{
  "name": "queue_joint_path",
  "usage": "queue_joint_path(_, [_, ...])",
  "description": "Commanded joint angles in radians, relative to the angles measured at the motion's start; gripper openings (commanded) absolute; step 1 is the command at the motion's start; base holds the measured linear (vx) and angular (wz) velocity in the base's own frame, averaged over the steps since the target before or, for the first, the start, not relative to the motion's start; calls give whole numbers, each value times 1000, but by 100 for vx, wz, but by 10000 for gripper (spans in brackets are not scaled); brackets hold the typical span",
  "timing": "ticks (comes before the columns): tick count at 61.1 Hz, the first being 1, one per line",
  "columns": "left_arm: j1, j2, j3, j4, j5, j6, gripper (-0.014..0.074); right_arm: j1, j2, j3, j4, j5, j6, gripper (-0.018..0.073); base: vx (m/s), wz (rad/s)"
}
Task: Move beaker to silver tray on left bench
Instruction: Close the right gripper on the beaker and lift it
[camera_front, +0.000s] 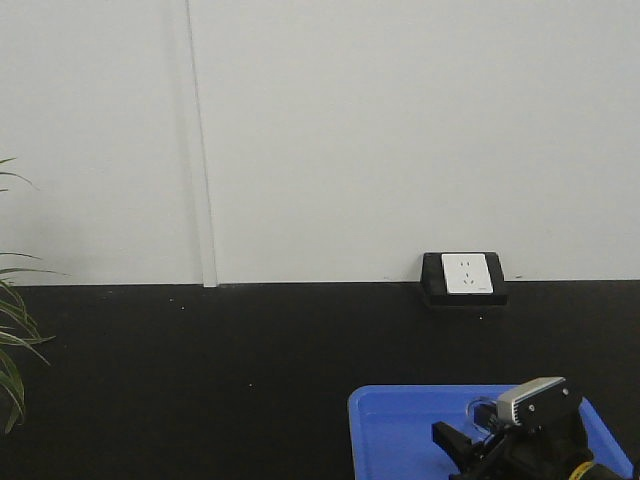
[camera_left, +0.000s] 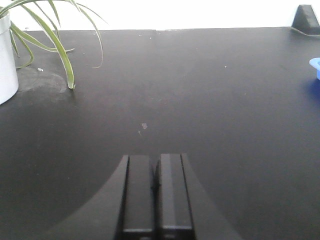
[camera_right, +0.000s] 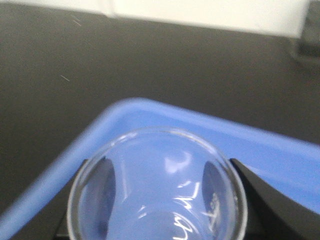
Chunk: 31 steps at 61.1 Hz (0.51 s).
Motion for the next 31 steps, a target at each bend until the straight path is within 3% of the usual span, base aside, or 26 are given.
queue_joint_path(1, [2,-6,18,-5,-83,0,1,23,-126,-21,-102,-66,111,-15,0,0])
queue_joint_path(13, [2,-6,18,-5,-83,0,1,167,-281,-119,-211,109,231,-15,0,0])
queue_joint_path(20, [2,-6,18,-5,-83,0,1,266,-334,-213,-210,198,309,-15,0,0])
queue_joint_path(31, [2,-6,18,-5,-83,0,1,370,-358,-310,-210,386,318,-14,0,0])
